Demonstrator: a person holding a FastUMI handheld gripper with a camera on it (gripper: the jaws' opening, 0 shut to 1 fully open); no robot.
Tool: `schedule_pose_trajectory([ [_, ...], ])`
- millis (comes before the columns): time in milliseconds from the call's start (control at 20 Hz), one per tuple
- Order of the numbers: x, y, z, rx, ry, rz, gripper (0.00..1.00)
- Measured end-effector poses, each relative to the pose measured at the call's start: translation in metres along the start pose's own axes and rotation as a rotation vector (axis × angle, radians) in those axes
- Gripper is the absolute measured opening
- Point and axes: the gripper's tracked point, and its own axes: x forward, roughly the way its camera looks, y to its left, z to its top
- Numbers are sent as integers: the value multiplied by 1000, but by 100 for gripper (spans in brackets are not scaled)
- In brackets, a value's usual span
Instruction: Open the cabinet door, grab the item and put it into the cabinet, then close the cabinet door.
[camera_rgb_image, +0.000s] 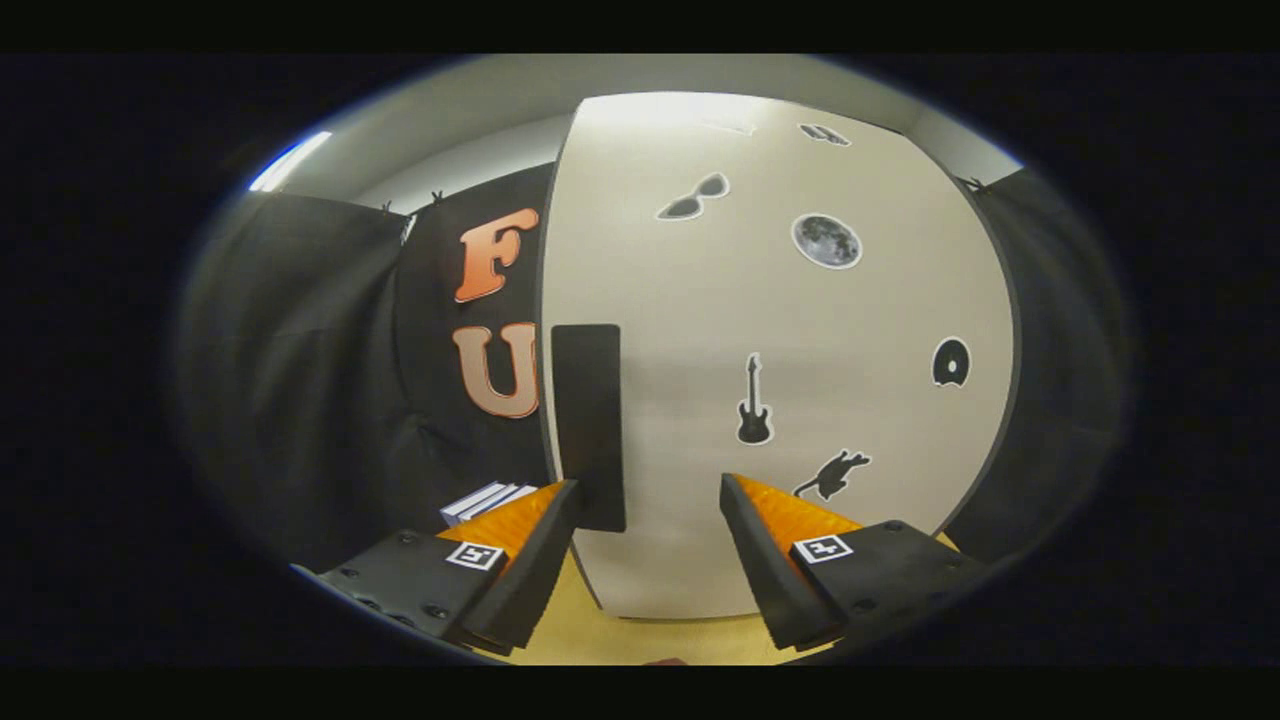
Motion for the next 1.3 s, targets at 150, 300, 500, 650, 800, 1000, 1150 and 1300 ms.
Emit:
schedule_pose_trajectory([
  [150,6,2,0,2,2,-2,90],
  [300,8,6,-1,23,6,6,90],
  [500,4,4,1,23,9,10,91],
  [650,-8,-3,5,3,-2,20,91],
  [800,-35,-21,8,-7,-14,10,91],
  [1000,-82,-60,9,-10,-16,-29,91],
  [1150,-119,-94,6,3,-20,-61,91],
  [1300,-153,-132,2,14,-18,-103,91],
])
